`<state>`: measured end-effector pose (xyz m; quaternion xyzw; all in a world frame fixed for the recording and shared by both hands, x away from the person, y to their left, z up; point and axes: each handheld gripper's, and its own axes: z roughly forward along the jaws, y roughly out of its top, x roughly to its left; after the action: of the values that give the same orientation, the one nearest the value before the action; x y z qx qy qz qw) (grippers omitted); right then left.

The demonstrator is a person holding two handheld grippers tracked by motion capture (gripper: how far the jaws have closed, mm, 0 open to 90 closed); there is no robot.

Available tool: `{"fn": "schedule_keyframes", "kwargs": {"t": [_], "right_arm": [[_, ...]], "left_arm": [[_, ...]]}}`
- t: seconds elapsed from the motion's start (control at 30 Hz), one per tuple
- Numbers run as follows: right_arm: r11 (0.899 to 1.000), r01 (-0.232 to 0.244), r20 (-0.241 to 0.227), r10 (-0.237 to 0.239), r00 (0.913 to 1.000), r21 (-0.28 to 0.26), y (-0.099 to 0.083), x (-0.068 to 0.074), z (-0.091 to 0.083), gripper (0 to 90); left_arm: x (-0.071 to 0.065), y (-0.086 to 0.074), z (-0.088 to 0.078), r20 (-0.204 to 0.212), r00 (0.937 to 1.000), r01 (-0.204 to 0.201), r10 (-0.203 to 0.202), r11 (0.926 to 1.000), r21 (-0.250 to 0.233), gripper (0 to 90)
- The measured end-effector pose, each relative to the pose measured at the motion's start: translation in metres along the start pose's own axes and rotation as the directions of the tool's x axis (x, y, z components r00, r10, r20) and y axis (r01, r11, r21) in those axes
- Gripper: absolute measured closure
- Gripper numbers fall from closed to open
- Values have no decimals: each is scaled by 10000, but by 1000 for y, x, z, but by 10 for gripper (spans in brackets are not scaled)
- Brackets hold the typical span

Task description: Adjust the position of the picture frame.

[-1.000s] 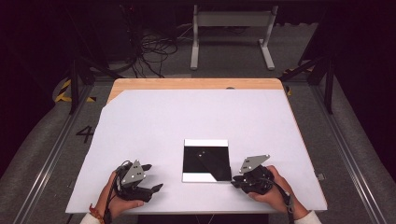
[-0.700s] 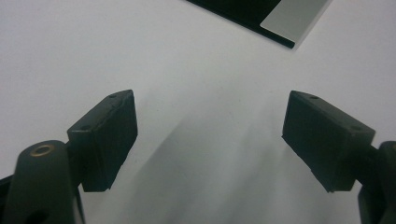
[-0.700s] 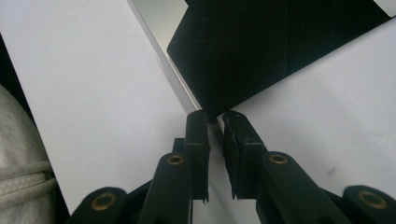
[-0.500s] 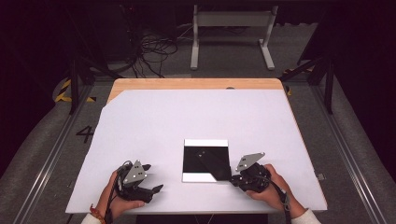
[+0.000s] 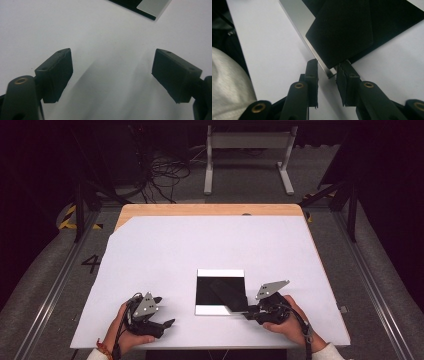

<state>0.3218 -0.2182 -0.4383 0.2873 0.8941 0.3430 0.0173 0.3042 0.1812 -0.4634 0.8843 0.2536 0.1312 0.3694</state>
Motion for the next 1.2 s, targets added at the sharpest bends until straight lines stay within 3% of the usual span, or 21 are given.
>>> {"fn": "schedule_keyframes", "kwargs": {"t": [0.23, 0.5, 0.6, 0.63, 0.7, 0.87, 0.93, 1.0, 1.07, 1.2], "right_arm": [[9919, -1111, -816, 1060, 9910, -611, -1, -9, 1, 567], [9809, -1673, -1329, 1535, 9792, -995, 0, -12, 3, 481], [9686, -2147, -1677, 1926, 9668, -1254, 1, -15, 3, 465], [9553, -2595, -2030, 2286, 9521, -1418, 0, -17, 2, 455], [9388, -3097, -2417, 2687, 9324, -1510, 0, -19, 1, 435], [9093, -3808, -2615, 3314, 9065, -1677, 0, -23, 1, 428], [9035, -3927, -2573, 3437, 9031, -1716, 0, -24, 3, 431], [8916, -4171, -2556, 3677, 8941, -1762, 1, -25, 5, 445], [8878, -4257, -2600, 3753, 8897, -1752, 2, -26, 9, 461], [8936, -4162, -2578, 3676, 8935, -1682, 6, -25, 17, 469]], "left_arm": [[0, 0, 1, 30, 10000, -34, 33, 10000, 70, 175], [-1, 0, 2, 73, 9999, -92, 91, 9999, 122, 174], [-1, 0, 2, 105, 9999, -114, 113, 9998, 144, 173], [-1, 0, 3, 111, 9999, -91, 89, 9998, 154, 173], [-1, 0, 3, 134, 9999, -76, 73, 9998, 169, 173], [-2, 1, 4, 147, 9998, -104, 101, 9998, 193, 173], [-1, 1, 4, 130, 9998, -124, 121, 9997, 203, 173], [-1, 1, 4, 126, 9998, -139, 137, 9997, 216, 173], [-1, 1, 5, 127, 9998, -154, 151, 9996, 243, 172], [-2, 2, 5, 155, 9998, -126, 122, 9997, 214, 172]]}}
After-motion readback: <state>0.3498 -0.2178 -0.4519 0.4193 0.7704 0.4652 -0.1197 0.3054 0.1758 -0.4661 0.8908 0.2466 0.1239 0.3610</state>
